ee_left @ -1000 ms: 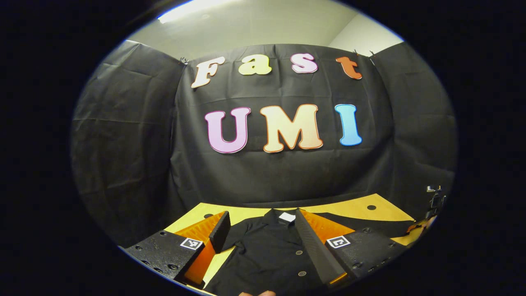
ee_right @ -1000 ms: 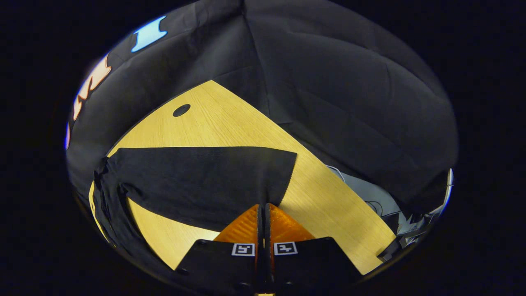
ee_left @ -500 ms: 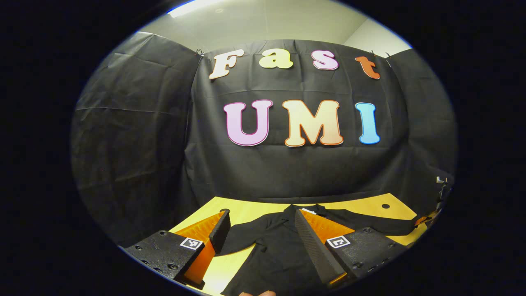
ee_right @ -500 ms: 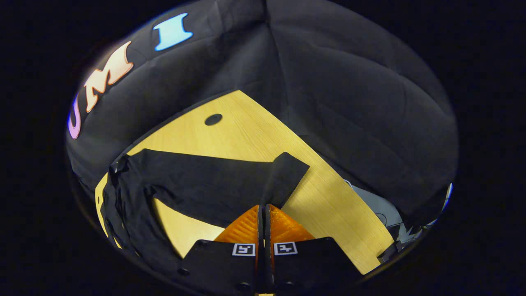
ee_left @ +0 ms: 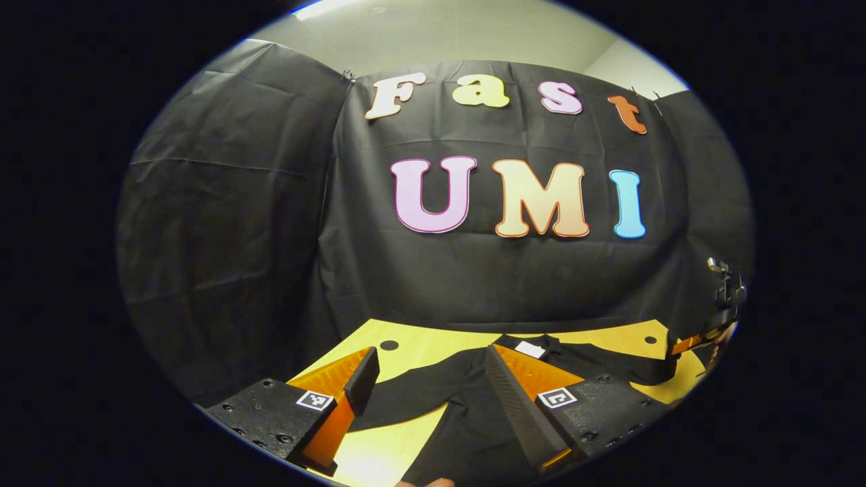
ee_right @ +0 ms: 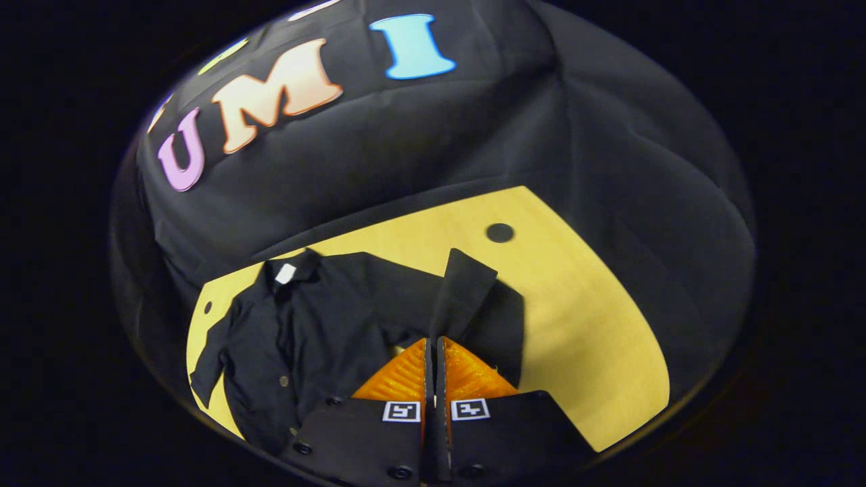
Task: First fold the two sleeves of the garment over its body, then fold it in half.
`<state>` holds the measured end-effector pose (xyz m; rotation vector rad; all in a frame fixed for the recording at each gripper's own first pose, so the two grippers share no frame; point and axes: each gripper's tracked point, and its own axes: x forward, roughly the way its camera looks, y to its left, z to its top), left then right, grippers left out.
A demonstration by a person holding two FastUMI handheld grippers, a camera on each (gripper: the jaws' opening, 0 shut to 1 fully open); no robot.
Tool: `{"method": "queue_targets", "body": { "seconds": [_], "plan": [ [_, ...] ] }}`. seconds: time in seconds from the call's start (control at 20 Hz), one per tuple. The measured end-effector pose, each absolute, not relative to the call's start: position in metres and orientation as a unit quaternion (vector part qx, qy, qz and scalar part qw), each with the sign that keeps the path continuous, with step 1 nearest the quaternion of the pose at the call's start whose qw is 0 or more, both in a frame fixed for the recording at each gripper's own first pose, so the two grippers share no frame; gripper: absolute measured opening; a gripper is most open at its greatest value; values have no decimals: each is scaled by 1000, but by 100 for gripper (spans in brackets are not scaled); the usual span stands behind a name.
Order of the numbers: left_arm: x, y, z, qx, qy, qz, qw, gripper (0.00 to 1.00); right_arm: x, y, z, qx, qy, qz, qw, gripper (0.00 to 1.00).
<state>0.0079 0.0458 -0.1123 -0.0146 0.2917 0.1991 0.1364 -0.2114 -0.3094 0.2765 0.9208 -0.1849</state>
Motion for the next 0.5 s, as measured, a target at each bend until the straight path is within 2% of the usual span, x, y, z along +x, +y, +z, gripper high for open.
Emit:
{"method": "queue_targets", "body": {
  "seconds": [0.35,0.4,0.5],
  "plan": [
    [5,97,-129,-10,156,119,980,96,173,-79,-300,159,450,19,879,3],
    [4,106,-132,-10,159,124,979,93,175,-57,-298,160,452,39,877,3],
    [2,121,-140,-10,167,133,977,96,180,-17,-298,153,456,76,874,2]
  ]
}}
